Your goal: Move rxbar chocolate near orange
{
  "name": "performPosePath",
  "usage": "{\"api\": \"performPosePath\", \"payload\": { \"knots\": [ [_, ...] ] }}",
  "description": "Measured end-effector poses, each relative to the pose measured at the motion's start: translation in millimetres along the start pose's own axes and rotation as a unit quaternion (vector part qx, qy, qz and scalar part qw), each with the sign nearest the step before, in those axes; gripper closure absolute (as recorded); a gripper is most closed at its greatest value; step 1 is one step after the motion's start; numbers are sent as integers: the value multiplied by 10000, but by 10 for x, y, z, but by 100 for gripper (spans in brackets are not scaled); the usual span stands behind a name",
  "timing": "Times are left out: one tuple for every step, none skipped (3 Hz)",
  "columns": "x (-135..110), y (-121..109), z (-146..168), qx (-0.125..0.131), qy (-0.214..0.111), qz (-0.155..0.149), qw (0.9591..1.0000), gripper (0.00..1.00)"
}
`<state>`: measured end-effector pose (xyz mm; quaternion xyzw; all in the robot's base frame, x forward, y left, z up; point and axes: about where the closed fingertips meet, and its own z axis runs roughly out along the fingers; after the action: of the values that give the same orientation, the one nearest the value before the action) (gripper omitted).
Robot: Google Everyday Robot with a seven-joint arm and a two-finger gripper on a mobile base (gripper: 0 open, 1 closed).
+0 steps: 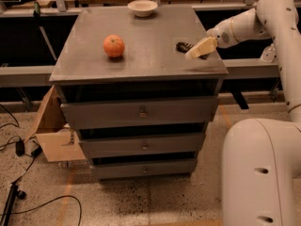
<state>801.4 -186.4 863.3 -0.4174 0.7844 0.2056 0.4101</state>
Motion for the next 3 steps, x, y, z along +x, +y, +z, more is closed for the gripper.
{"api": "performPosePath", "payload": {
  "knots": [
    [74,-33,144,-58,50,7,10000,0],
    [154,-82,218,-66,62,31,10000,16],
    [200,-95,256,-98,58,19,9999,39]
  ]
}}
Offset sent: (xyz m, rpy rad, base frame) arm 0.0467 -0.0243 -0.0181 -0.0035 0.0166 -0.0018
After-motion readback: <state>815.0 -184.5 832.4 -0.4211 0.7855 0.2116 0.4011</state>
